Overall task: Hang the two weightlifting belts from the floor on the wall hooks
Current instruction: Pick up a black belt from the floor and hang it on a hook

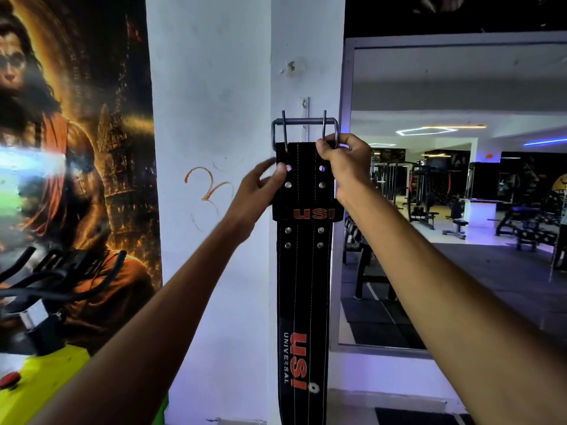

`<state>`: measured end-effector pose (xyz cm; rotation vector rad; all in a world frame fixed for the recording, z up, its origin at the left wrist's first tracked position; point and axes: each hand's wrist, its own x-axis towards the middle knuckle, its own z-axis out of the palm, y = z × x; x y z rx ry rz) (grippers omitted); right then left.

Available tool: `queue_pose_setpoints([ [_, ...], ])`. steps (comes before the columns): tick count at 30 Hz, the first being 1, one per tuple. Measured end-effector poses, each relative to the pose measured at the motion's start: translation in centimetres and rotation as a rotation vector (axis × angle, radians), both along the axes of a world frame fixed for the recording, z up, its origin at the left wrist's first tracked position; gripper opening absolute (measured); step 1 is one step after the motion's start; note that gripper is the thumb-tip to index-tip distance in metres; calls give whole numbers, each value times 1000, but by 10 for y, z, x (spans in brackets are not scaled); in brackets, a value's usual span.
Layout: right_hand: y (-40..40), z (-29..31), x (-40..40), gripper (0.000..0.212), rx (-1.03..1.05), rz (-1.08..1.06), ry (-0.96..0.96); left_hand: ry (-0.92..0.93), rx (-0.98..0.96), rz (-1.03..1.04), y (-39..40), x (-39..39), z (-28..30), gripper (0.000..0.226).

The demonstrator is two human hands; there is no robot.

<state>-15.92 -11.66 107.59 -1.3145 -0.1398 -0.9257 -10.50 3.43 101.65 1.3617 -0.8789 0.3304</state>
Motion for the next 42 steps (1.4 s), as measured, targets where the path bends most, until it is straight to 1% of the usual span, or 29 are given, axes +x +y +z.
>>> queue_pose_setpoints([
  [2,-1,-1,-1,13,16,-21,-5,-18,70,-45,1,-2,-28,39],
  [4,-2,-3,-2,17,28,-20,-7,20,91,-94,1,-4,-56,33],
  [7,-1,-5,-1,16,37,-15,-18,63,88,-68,-6,-3,-82,15],
  [8,-1,-6,0,14,38,-18,-23,72,78,-54,-9,-2,-87,12],
  [11,-2,-10,3,13,25,-28,-36,113,22,-52,-12,-7,-99,13],
  [14,-5,-15,4,13,3,-54,-41,147,39,-53,-12,-9,-115,18],
  [18,-7,-22,1,16,16,-59,-48,179,170,-15,-10,-7,-157,17],
  [20,-7,-23,0,17,27,-70,-48,213,241,-33,-10,-6,-190,16],
  [22,-7,-23,-3,19,32,-83,-43,234,344,-41,-9,-8,-227,20],
  [23,-7,-23,-5,19,34,-84,-44,242,403,-41,-8,-9,-245,17],
  [24,-6,-23,-6,19,36,-78,-46,249,451,-56,-7,-9,-260,8],
  [25,-5,-23,-8,18,37,-71,-47,268,474,-82,-6,-10,-269,11],
  [26,-4,-23,-10,16,34,-65,-49,288,482,-102,-5,-12,-272,17],
  [28,-2,-23,-11,15,30,-49,-55,287,445,-115,-5,-13,-260,8],
  [30,-1,-22,-11,14,28,-34,-57,257,317,-82,-9,-15,-230,8],
  [32,1,-22,-11,14,29,-7,-50,237,122,-71,-12,-15,-195,9],
  [33,2,-21,-12,14,33,7,-48,222,54,-65,-12,-14,-180,11],
  [34,2,-21,-13,13,36,15,-50,211,25,-67,-12,-13,-170,13],
  [36,3,-19,-17,14,37,8,-65,193,90,-63,-11,-9,-172,14],
  [37,3,-18,-18,14,34,-5,-72,207,147,-58,-11,-5,-182,15],
  [38,3,-17,-19,14,34,-15,-78,224,202,-64,-10,-2,-199,12],
  [39,2,-16,-19,14,34,-18,-82,235,273,-58,-9,-1,-217,3],
  [41,-2,-18,-18,14,30,-16,-78,240,395,-42,-8,2,-252,27],
  [42,-3,-20,-17,13,26,-18,-71,231,444,-55,-6,2,-262,26],
])
